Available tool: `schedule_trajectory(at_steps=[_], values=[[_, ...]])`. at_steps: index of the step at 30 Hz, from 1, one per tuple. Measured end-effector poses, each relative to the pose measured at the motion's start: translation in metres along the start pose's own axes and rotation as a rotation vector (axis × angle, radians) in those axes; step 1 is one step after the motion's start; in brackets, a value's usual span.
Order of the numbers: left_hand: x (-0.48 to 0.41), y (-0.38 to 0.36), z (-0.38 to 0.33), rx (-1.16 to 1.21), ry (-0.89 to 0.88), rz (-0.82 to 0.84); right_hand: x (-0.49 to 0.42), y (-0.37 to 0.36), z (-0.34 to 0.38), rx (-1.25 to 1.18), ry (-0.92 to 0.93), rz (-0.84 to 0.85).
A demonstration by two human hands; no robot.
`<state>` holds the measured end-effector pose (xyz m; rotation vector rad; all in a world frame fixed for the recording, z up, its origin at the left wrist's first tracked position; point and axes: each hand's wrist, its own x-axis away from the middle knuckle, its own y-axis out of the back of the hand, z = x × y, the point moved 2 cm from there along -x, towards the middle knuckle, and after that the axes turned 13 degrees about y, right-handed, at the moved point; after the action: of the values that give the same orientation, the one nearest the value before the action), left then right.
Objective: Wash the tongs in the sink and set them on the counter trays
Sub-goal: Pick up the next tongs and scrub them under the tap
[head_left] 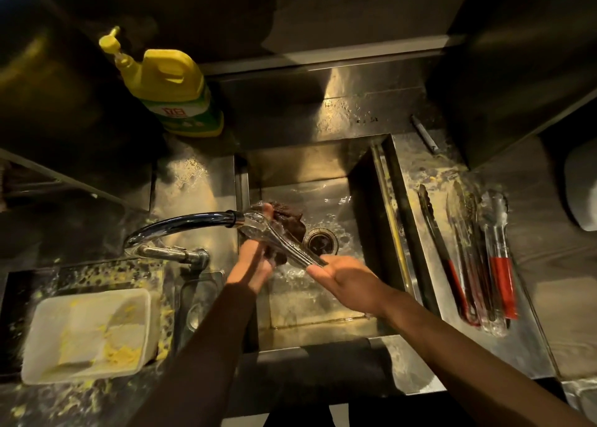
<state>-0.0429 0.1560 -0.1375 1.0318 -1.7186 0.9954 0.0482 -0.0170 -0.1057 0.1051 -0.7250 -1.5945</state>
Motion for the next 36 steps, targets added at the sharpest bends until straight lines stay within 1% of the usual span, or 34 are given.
schedule_trajectory(at_steps=[2, 5, 7, 9, 11, 14, 15, 17, 19, 21, 23, 25, 28, 31, 32, 34, 35, 36], values=[[-0.008, 0.001, 0.003, 0.058, -0.014, -0.008, -0.006, 0.007, 0.008, 0.051, 0.011, 0.039], [-0.015, 0.005, -0.004, 0.087, -0.013, -0.132, -0.008, 0.026, 0.019, 0.134, 0.012, 0.088], [-0.015, 0.006, -0.014, 0.036, -0.060, -0.212, -0.008, 0.039, 0.021, 0.225, -0.015, 0.112], [-0.010, 0.005, -0.024, 0.012, -0.124, -0.206, -0.004, 0.049, 0.015, 0.303, -0.034, 0.126], [-0.001, 0.008, -0.028, 0.048, -0.185, -0.007, 0.003, 0.051, 0.005, 0.285, -0.075, 0.103], [0.001, 0.013, -0.033, 0.146, -0.154, 0.275, 0.012, 0.041, -0.007, 0.200, -0.120, 0.048], [0.000, 0.015, -0.034, 0.169, -0.124, 0.339, 0.012, 0.035, -0.010, 0.171, -0.136, 0.038], [-0.003, 0.017, -0.031, 0.174, -0.101, 0.382, 0.009, 0.024, -0.017, 0.090, -0.172, 0.010], [-0.008, 0.018, -0.026, 0.218, -0.055, 0.383, 0.005, 0.017, -0.023, -0.010, -0.204, -0.032], [-0.013, 0.018, -0.022, 0.287, -0.003, 0.336, 0.002, 0.013, -0.022, -0.069, -0.197, -0.037], [-0.017, 0.020, -0.019, 0.268, -0.027, 0.246, 0.002, 0.009, -0.018, -0.105, -0.158, -0.033], [-0.015, 0.019, -0.018, 0.182, -0.068, 0.206, 0.005, 0.007, -0.010, -0.110, -0.093, -0.026], [-0.012, 0.019, -0.017, 0.030, -0.112, 0.141, 0.009, 0.003, -0.001, -0.173, -0.044, -0.007], [-0.012, 0.013, -0.017, -0.066, -0.176, 0.070, 0.007, 0.003, 0.005, -0.094, -0.028, 0.054], [-0.011, 0.010, -0.017, -0.083, -0.212, 0.028, 0.006, 0.004, 0.008, -0.086, -0.020, 0.053], [-0.014, 0.008, -0.019, -0.086, -0.301, -0.110, 0.006, 0.005, 0.011, -0.082, -0.016, 0.055], [-0.018, 0.008, -0.019, -0.063, -0.315, -0.181, 0.005, 0.005, 0.010, -0.085, -0.027, 0.055], [-0.018, 0.007, -0.017, -0.044, -0.290, -0.242, 0.004, 0.005, 0.007, -0.080, -0.038, 0.050]])
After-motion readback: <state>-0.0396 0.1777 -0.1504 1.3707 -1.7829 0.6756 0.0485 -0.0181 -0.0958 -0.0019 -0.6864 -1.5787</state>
